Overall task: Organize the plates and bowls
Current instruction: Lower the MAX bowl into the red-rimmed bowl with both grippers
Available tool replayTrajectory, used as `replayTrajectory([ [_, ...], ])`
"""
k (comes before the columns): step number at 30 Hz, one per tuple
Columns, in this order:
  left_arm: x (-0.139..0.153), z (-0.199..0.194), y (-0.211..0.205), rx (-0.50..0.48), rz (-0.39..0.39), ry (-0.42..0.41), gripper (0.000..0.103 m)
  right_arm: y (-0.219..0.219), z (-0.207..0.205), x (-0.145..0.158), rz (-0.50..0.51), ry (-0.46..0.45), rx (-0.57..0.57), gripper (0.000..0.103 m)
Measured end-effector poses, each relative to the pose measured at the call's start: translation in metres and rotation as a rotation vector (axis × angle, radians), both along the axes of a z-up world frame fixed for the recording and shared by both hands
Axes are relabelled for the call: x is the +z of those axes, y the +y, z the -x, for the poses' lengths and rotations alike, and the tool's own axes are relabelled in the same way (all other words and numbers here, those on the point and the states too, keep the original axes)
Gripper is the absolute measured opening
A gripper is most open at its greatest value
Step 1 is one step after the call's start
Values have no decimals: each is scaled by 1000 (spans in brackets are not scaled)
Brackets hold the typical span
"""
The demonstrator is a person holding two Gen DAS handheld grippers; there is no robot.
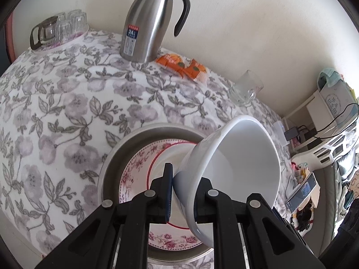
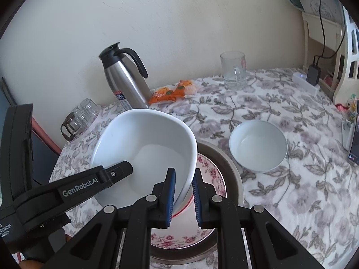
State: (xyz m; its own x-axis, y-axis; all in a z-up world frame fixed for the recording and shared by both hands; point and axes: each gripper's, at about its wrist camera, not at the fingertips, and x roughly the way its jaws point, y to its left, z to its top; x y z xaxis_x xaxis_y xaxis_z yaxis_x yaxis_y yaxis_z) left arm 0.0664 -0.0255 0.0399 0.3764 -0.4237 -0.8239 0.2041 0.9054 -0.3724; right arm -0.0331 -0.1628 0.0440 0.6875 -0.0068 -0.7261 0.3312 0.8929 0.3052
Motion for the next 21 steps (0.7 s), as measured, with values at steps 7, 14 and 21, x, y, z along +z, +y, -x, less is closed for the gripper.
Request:
replayTrajectory([
  [7, -11, -3, 4, 11, -25, 35, 15, 1, -5, -10, -24, 26, 13, 17],
  [14, -17, -5, 5, 7, -44, 62, 15, 2, -8, -17, -32, 50, 17, 17],
  [21, -23, -7, 5, 2, -49, 87, 16, -1, -10, -22, -54, 62, 13, 17],
])
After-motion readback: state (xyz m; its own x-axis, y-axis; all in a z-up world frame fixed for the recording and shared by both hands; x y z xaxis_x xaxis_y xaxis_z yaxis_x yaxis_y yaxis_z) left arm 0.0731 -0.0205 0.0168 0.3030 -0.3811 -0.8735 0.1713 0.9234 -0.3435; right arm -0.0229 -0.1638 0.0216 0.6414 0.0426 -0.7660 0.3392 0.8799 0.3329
